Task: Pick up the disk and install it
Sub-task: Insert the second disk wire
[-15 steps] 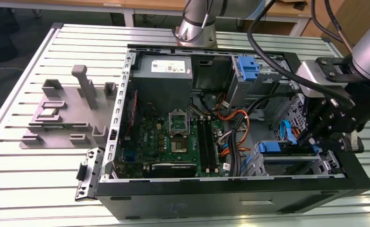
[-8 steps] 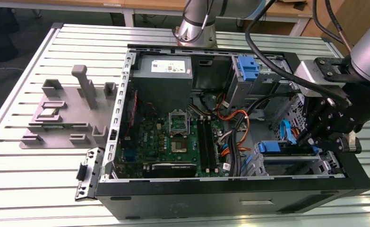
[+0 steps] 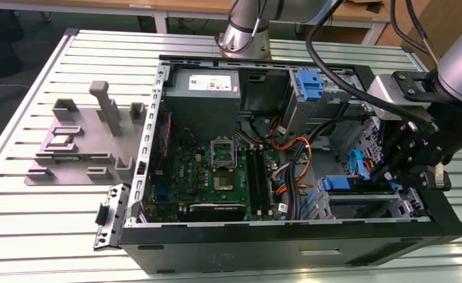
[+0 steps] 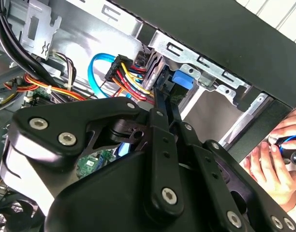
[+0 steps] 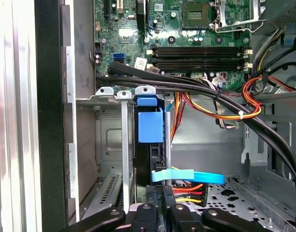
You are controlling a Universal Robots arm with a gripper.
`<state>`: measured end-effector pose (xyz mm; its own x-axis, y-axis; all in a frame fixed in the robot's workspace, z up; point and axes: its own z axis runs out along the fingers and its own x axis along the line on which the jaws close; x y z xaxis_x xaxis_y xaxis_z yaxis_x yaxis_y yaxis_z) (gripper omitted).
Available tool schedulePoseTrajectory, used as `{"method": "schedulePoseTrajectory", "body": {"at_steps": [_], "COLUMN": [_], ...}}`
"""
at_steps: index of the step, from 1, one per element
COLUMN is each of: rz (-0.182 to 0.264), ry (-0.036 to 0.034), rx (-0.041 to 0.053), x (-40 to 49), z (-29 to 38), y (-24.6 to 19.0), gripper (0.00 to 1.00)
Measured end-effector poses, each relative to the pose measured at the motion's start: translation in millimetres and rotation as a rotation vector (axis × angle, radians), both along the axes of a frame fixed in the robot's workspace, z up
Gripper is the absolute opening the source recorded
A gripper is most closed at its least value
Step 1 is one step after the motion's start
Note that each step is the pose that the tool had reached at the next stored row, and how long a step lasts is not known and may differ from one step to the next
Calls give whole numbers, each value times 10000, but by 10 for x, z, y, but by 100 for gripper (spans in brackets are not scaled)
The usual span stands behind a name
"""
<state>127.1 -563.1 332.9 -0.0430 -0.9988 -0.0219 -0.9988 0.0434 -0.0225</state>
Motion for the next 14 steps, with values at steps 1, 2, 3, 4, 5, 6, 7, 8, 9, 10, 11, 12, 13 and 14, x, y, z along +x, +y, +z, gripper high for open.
{"method": "schedulePoseTrajectory", "body": {"at_steps": [1, 2, 3, 4, 5, 6, 7, 8, 9, 10, 11, 12, 13, 14], "rz": [0, 0, 0, 0, 1, 0, 0, 1, 1, 1, 1, 1, 0, 0], "ry": [0, 0, 0, 0, 0, -1, -1, -1, 0, 0, 0, 0, 0, 0], "rx": [0, -1, -2, -4, -7, -14, -20, -21, -15, -12, -12, -13, -7, 1], "x": [0, 0, 0, 0, 0, 0, 0, 0, 0, 0, 0, 0, 0, 0], "z": [0, 1, 2, 3, 0, -5, -11, -17, -22, -24, -24, -23, -20, -14], "y": [0, 1, 1, 1, 1, 1, 1, 1, 2, 2, 1, 1, 3, 3], "gripper": [16, 16, 16, 16, 16, 16, 16, 16, 16, 16, 16, 16, 16, 16]}}
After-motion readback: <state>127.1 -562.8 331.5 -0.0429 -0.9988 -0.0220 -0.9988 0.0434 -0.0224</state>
